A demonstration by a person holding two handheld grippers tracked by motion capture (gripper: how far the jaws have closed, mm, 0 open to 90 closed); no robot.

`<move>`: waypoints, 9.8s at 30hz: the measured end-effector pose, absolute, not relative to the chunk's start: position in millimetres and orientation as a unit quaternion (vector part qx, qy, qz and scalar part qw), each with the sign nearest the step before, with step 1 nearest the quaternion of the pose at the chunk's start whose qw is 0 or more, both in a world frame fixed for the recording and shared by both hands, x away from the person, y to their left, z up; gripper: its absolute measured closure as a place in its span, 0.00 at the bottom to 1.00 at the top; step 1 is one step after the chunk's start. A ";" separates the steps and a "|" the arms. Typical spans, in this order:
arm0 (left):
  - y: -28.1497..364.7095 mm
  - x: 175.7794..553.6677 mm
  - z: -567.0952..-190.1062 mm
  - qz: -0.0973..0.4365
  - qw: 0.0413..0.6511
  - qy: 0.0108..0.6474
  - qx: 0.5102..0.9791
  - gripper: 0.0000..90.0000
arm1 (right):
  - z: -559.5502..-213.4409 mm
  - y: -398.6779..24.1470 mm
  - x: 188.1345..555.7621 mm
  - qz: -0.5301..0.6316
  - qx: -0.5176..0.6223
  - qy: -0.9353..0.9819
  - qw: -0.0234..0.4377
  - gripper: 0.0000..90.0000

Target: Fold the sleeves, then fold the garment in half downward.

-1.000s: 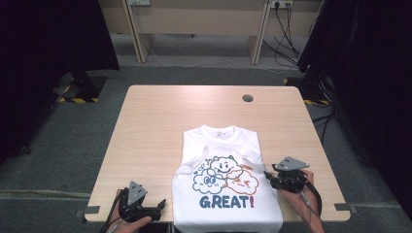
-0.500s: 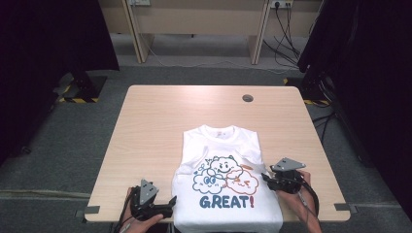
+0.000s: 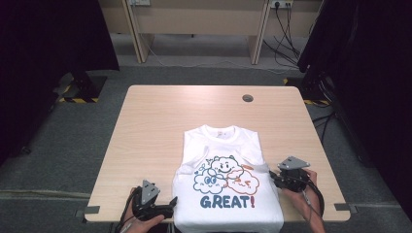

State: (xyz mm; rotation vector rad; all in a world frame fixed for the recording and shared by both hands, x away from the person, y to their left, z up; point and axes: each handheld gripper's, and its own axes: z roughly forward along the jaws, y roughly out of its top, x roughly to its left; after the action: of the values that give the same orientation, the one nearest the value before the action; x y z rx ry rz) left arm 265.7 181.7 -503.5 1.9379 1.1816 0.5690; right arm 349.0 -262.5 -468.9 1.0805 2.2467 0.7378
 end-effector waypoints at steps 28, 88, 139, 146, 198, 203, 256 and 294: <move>181.8 265.6 -503.8 0.224 0.392 0.464 0.762 0.08 | -469.1 -246.3 369.3 0.295 0.407 0.834 0.225 0.48; 167.8 290.3 -492.8 0.229 0.380 0.449 0.775 0.06 | -471.0 -238.3 351.7 0.316 0.407 0.834 0.196 0.26; 196.3 313.0 -492.1 0.222 0.340 0.486 0.774 0.07 | -459.5 -224.4 373.4 0.370 0.472 0.777 0.194 0.20; 196.8 320.2 -493.3 0.217 0.339 0.490 0.773 0.06 | -466.3 -213.3 407.3 0.335 0.483 0.781 0.212 0.20; 201.3 319.6 -495.1 0.211 0.346 0.494 0.769 0.05 | -475.8 -259.1 331.7 0.426 0.465 0.747 0.211 0.06; 201.3 319.6 -495.1 0.211 0.346 0.493 0.769 0.05 | -476.0 -259.8 326.6 0.431 0.462 0.744 0.215 0.06; 211.1 309.3 -486.4 0.208 0.372 0.489 0.761 0.05 | -479.3 -274.1 281.7 0.446 0.464 0.732 0.222 0.06; 219.9 249.1 -479.6 0.235 0.417 0.484 0.733 0.05 | -481.4 -280.8 269.9 0.450 0.469 0.726 0.225 0.06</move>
State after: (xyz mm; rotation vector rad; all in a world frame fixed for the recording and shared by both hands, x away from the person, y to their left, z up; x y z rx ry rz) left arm 249.1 219.9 -479.6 1.8392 1.2146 0.5906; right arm 269.9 -280.8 -481.4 1.2940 2.0037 1.2403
